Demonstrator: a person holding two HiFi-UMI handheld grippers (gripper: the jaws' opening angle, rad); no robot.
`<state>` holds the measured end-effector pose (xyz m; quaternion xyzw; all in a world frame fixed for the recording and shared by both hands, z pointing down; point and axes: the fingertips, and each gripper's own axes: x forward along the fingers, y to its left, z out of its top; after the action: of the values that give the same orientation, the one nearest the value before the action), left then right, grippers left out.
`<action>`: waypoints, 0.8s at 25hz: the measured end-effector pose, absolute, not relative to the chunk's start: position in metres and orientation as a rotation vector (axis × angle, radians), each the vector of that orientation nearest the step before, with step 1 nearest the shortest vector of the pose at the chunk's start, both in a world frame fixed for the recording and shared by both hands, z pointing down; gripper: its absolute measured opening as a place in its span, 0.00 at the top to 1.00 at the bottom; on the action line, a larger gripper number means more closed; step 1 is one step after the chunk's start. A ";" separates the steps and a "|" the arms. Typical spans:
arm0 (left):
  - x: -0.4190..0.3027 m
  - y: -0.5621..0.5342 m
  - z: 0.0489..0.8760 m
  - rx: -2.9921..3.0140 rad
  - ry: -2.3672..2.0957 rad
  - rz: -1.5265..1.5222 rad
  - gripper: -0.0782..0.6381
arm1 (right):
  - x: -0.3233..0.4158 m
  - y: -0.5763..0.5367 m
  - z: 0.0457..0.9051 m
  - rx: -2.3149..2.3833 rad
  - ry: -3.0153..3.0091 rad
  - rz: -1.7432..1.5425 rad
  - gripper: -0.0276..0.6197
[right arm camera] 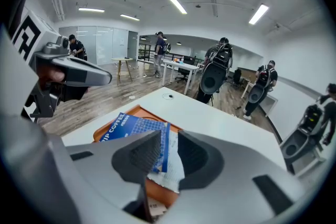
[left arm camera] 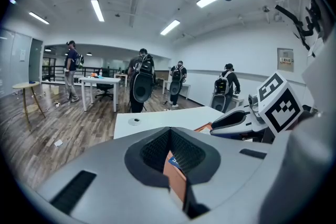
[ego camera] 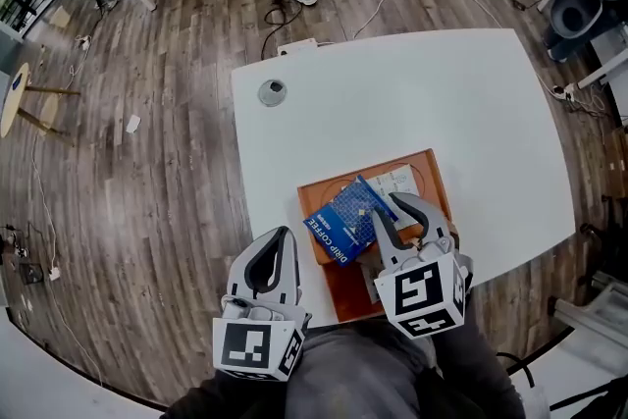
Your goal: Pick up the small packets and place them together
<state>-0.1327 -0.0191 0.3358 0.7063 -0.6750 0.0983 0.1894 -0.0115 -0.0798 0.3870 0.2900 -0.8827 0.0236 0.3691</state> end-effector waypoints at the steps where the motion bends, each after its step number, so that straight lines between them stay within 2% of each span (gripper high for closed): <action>1: -0.130 -0.018 0.336 1.997 -1.886 0.277 0.90 | -0.008 -0.077 0.387 0.757 -2.262 0.064 0.82; 20: -0.063 -0.006 0.356 2.214 -1.606 0.332 0.90 | 0.059 -0.018 0.404 1.015 -2.180 0.206 0.82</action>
<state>-0.0632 -0.0056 0.3556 0.7885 -0.5722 0.1184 0.1920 0.0592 -0.0180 0.4039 0.3928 -0.8442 0.0799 0.3560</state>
